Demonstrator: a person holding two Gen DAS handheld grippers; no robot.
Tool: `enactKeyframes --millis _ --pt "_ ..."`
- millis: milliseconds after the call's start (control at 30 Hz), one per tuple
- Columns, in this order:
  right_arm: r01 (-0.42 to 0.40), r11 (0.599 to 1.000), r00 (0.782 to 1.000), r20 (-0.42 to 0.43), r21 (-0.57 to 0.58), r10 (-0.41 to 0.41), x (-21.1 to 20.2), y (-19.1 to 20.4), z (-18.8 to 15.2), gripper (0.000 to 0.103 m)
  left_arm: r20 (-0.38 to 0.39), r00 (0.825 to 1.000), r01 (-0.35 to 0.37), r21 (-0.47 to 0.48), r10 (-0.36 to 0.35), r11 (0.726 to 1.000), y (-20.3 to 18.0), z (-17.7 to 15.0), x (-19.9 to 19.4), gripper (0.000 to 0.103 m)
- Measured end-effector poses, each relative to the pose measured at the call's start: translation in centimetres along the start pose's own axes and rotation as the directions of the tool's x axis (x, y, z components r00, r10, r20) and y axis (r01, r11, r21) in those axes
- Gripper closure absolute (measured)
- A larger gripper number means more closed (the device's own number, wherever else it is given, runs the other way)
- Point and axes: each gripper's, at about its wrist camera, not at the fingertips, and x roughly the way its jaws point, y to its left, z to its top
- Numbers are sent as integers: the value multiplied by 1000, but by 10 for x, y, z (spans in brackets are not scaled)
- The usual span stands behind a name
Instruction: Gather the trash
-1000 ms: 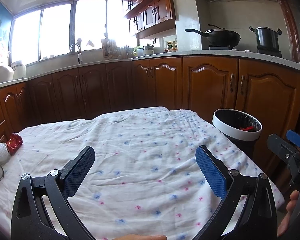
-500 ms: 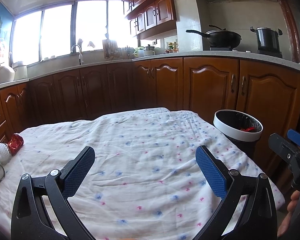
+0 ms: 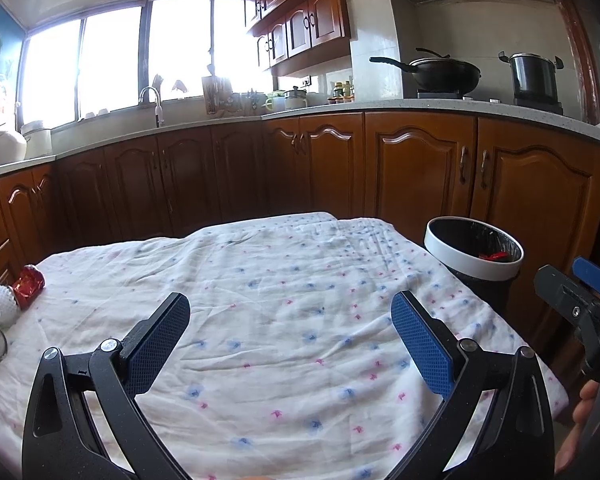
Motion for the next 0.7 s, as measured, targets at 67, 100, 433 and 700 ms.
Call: enactKeyframes --millis 67,100,433,700 --pt "0 1000 1000 1 -2 0 0 0 0 0 0 1000 1 1 -1 1000 0 0 0 0" --pt "-2 1000 1000 1 -1 2 0 0 0 0 0 1000 0 3 0 1000 0 0 0 0" --pt "-1 1000 1000 0 0 1 0 0 0 0 -2 1000 3 5 -3 1000 -1 0 1 0" --pt "-4 1000 1000 2 4 4 0 0 0 0 -6 1000 4 6 -4 1000 0 0 2 0"
